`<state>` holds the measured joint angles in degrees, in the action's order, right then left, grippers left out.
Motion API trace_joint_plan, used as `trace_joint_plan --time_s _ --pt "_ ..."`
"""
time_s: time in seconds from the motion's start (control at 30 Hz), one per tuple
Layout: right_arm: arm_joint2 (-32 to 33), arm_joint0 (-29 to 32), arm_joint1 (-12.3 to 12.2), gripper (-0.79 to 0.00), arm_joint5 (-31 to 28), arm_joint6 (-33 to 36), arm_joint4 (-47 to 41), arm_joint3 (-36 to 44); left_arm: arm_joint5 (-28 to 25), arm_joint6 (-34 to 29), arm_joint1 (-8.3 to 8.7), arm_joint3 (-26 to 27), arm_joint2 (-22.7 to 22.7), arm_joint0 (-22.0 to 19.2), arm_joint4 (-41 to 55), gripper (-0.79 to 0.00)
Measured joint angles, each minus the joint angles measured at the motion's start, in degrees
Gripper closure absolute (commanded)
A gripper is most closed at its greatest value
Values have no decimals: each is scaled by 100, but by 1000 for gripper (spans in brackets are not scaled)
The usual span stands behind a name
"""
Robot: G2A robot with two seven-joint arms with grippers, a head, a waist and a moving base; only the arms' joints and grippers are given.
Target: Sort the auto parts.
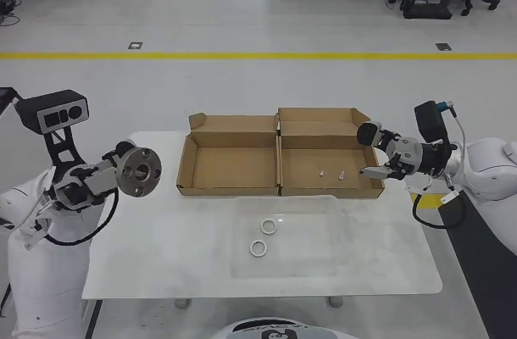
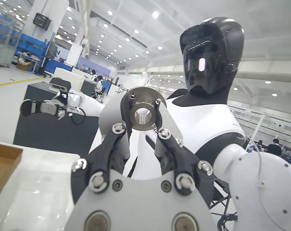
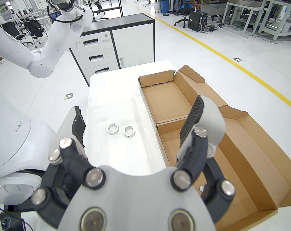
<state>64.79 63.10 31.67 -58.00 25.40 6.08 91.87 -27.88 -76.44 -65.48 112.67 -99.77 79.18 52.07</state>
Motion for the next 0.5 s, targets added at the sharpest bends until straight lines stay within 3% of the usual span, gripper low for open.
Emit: trace_joint_plan --time_s 0.2,0.5 --pt "0 0 0 -785 0 0 0 0 -72 73 -15 14 21 52 -203 0" --pt "0 0 0 -785 0 0 0 0 144 -145 -128 -78 -119 79 871 0"
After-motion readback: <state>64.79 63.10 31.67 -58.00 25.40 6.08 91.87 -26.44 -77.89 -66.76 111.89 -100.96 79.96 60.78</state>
